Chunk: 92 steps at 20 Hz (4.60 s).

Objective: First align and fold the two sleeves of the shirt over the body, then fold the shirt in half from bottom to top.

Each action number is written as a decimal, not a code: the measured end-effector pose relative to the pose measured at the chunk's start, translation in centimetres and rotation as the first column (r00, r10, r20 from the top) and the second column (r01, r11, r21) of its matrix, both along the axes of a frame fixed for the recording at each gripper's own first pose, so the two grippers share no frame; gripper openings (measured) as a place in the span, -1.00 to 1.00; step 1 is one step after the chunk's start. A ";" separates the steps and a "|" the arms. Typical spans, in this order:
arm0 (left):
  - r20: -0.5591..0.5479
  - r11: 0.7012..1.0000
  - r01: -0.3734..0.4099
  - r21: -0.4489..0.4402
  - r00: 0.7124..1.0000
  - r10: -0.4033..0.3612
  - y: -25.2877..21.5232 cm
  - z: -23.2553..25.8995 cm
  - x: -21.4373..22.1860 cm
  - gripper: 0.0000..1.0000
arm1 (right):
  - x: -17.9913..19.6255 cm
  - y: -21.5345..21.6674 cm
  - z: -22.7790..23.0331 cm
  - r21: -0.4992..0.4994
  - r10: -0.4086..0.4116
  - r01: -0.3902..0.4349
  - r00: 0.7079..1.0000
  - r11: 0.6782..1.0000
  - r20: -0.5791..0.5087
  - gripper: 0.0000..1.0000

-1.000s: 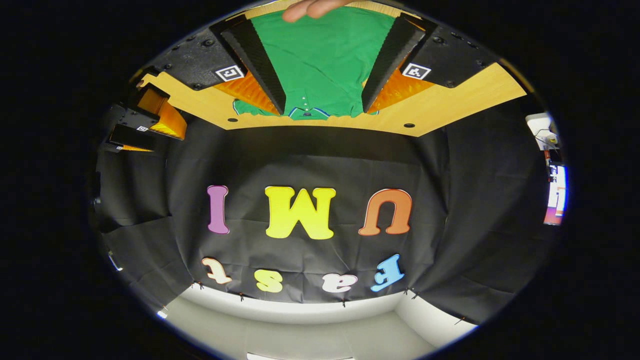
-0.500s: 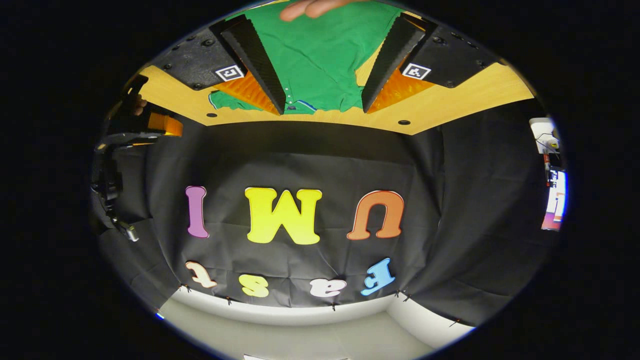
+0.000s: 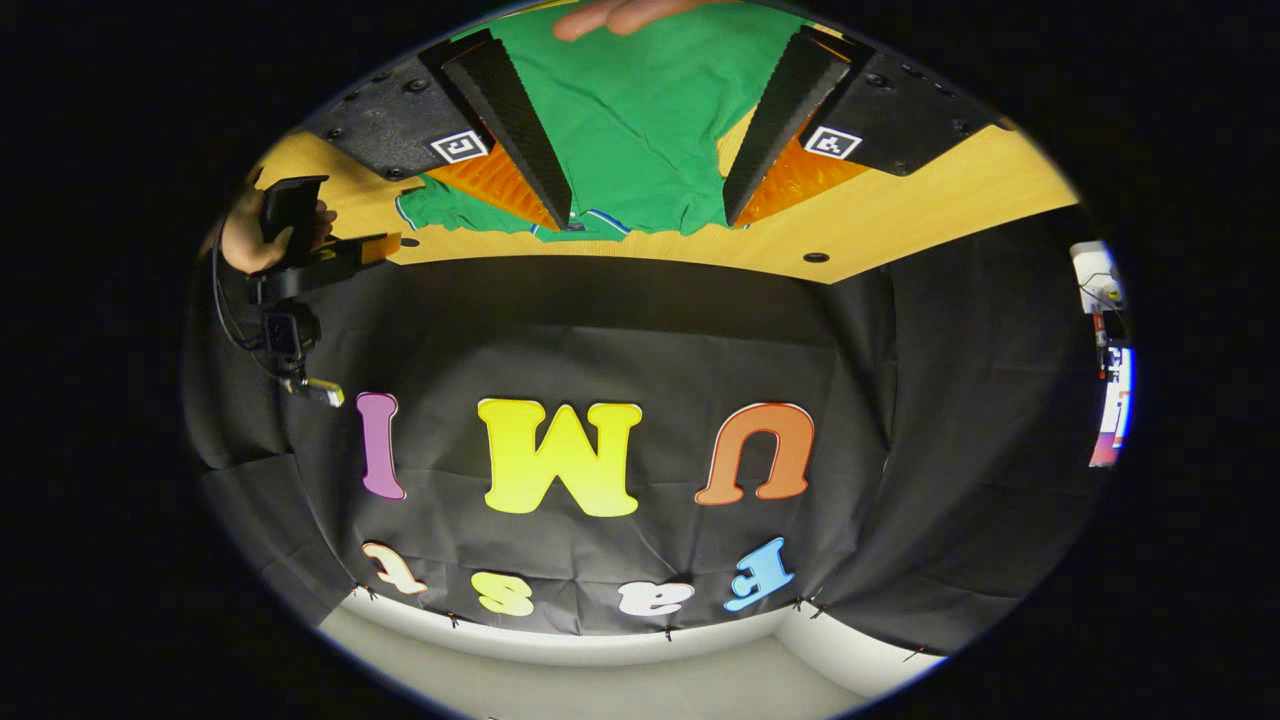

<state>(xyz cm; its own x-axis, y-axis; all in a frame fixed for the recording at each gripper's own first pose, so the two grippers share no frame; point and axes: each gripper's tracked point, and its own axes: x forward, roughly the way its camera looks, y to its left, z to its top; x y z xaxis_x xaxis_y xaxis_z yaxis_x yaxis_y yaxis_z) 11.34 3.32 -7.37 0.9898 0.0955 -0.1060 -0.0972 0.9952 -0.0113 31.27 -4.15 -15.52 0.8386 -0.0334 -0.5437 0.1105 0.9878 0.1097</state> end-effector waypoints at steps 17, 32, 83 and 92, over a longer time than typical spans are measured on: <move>0.010 0.998 0.024 0.066 1.000 -0.025 0.1 0.4 2.3 0.96 | 4.1 1.0 -7.7 0.133 -0.024 0.070 0.946 0.989 -0.323 -0.70; -0.063 0.997 -0.063 0.048 0.996 0.066 5.0 -2.7 1.6 0.98 | 4.6 12.1 -1.6 -0.100 0.187 -0.201 0.973 0.975 -0.134 -0.96; -0.668 0.996 -0.077 -0.054 0.744 0.021 13.6 -17.0 17.5 -0.91 | -18.4 -1.8 4.1 -0.048 0.113 -0.103 0.946 0.994 0.305 0.89; -0.628 0.992 0.119 -0.029 0.770 -0.111 3.9 -14.8 19.4 -0.91 | -18.3 -2.7 2.3 -0.036 0.100 -0.094 0.956 0.995 0.276 0.89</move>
<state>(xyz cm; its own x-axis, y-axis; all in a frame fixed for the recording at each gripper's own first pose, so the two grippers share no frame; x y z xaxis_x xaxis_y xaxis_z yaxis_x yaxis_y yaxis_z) 30.76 7.26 -22.21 0.7076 -0.0095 -0.7066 0.0369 0.9990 0.0236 12.95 -6.85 -13.23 0.9561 0.0460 -0.2894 -0.0175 0.9948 0.1003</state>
